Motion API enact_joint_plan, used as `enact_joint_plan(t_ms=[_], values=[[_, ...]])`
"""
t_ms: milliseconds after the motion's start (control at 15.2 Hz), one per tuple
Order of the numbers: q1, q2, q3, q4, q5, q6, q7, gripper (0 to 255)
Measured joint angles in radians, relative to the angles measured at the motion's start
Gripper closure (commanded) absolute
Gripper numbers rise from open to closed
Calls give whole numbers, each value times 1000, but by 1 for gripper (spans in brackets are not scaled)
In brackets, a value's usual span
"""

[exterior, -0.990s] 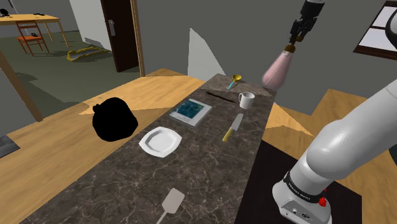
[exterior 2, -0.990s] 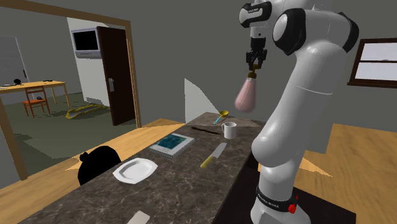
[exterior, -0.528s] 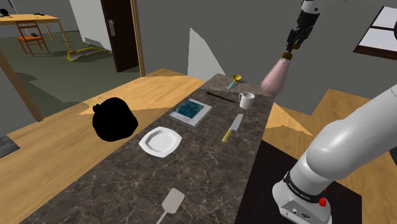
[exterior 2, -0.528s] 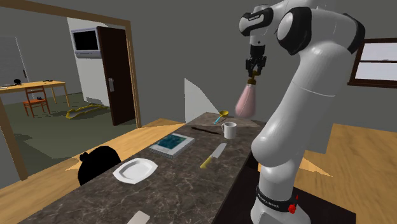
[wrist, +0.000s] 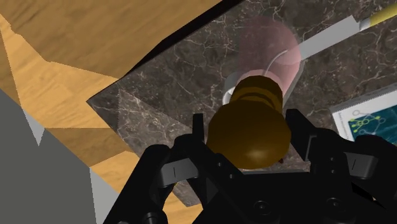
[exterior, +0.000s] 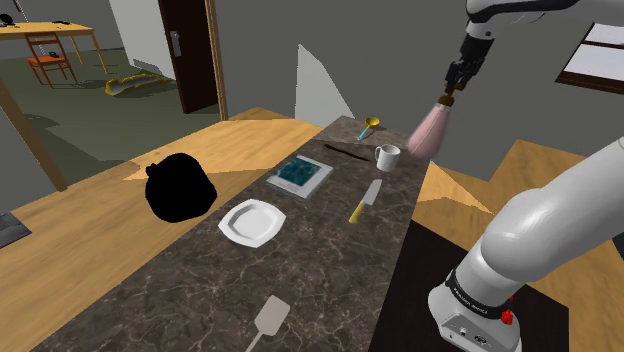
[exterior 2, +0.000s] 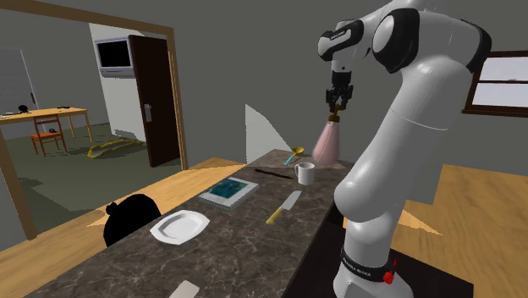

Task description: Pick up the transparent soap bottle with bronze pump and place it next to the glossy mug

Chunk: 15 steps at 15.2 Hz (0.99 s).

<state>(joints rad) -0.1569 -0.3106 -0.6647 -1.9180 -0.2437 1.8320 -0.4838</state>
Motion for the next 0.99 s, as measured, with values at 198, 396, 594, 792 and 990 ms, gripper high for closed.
enact_joint_plan(t_ms=[198, 396, 594, 792, 990], values=[[-3, -8, 0, -47, -8, 40, 9, 255], [-5, -8, -5, -87, -11, 79, 13, 255], [-7, -4, -13, -121, -13, 117, 13, 255], [-9, -4, -17, -159, -17, 156, 17, 255], [-12, -1, -25, -200, -20, 199, 18, 255]])
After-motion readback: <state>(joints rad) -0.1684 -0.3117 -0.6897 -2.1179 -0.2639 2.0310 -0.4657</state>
